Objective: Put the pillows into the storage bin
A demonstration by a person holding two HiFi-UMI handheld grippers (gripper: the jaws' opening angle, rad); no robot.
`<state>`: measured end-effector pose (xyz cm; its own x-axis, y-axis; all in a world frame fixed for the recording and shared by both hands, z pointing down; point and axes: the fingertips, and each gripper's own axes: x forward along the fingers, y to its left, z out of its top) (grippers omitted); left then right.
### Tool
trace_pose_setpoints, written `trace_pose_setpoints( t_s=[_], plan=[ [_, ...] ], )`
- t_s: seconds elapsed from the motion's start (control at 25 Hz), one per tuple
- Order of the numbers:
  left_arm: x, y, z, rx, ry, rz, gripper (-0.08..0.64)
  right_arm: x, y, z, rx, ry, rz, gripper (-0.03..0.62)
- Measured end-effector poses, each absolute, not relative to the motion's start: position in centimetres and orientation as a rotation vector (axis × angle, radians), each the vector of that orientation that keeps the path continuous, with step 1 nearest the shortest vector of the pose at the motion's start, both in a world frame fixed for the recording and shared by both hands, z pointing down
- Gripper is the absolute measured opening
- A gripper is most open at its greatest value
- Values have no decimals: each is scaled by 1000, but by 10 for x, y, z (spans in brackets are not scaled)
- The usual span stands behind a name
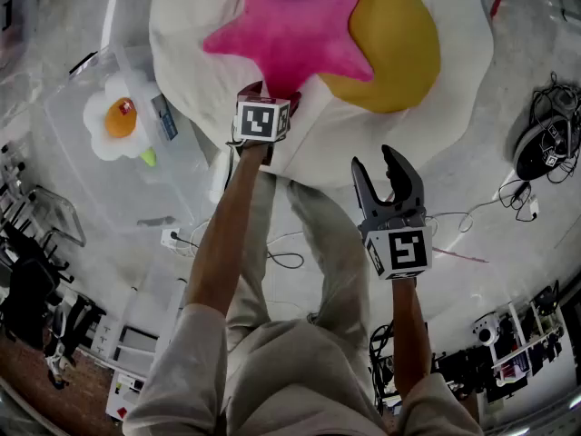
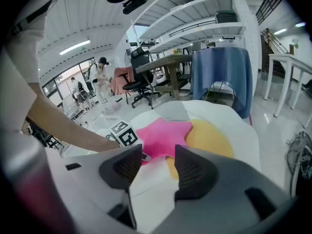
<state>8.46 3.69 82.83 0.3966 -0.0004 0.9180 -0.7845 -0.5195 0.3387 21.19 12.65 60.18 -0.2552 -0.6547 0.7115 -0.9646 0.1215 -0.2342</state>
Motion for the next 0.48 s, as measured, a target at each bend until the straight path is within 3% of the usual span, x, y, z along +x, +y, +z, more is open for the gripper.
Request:
trace_pose_setpoints(
  t_s=[0.48],
  plan=[
    [98, 29, 879, 1835, -734, 1238, 350, 217, 127, 634, 1570, -1961, 932, 193]
  ],
)
